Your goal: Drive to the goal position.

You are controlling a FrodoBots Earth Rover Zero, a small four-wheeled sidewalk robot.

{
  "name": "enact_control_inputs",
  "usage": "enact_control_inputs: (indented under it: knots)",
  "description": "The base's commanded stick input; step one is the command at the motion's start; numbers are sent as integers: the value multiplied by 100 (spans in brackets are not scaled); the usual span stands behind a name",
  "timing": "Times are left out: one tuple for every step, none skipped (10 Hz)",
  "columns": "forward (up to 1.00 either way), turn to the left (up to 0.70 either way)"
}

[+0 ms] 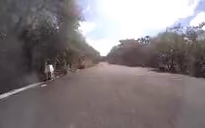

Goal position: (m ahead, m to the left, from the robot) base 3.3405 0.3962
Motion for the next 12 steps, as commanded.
enact_control_inputs:
  knots:
    - [50, 0]
    - [50, 0]
    - [50, 0]
    - [50, 0]
    - [50, 0]
    - [50, 0]
    - [50, 0]
    - [50, 0]
    - [50, 0]
    - [50, 0]
    - [50, 0]
    - [50, 0]
